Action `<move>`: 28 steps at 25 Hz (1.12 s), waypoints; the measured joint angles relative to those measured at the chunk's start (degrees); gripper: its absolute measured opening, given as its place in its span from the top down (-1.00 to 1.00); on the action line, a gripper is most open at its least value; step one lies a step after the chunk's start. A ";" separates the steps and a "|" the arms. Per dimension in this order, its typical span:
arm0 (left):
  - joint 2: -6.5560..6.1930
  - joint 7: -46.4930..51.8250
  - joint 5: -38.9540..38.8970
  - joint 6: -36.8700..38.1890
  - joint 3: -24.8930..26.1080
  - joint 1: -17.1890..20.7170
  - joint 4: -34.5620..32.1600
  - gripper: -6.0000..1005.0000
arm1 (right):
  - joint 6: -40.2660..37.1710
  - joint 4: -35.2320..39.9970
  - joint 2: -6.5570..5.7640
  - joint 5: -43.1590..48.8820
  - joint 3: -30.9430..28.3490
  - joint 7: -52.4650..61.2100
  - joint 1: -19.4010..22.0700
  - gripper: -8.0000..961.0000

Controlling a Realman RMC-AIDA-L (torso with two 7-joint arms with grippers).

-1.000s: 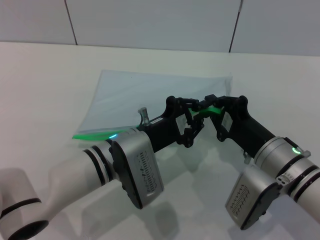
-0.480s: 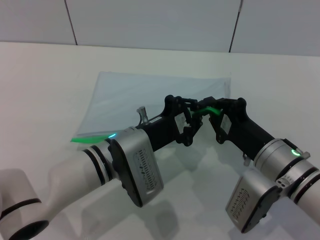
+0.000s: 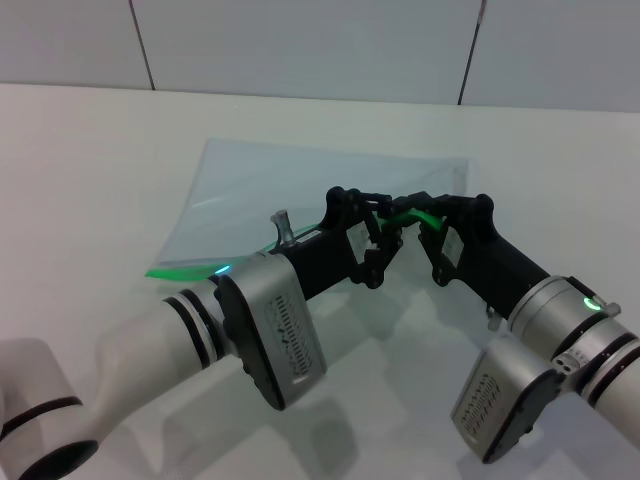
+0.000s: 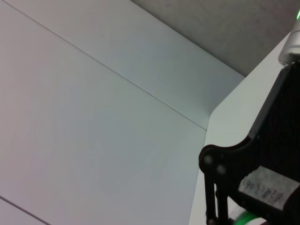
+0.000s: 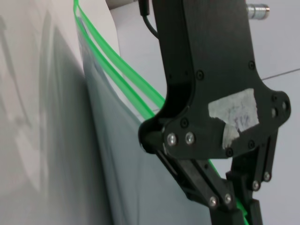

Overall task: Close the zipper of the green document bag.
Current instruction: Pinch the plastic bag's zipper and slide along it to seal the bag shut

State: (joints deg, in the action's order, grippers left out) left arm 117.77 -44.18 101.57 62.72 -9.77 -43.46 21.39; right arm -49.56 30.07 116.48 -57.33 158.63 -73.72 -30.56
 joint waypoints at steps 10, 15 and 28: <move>0.00 0.04 -0.86 -0.03 0.07 0.34 0.06 0.77 | -0.63 -0.63 -0.10 -0.30 -2.88 0.26 0.19 0.88; -0.01 0.06 -1.05 -0.06 0.80 1.10 0.05 0.75 | -2.49 -2.15 -0.16 -0.36 -3.64 2.29 0.45 0.88; -0.15 -0.08 -1.03 0.39 6.02 4.72 -0.16 0.70 | -5.34 -6.61 -0.23 -0.58 -9.02 6.93 2.61 0.86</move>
State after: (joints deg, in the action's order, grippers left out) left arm 117.62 -44.26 100.55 63.11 -3.75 -38.74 21.23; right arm -54.90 23.46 116.25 -57.92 149.61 -66.79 -27.95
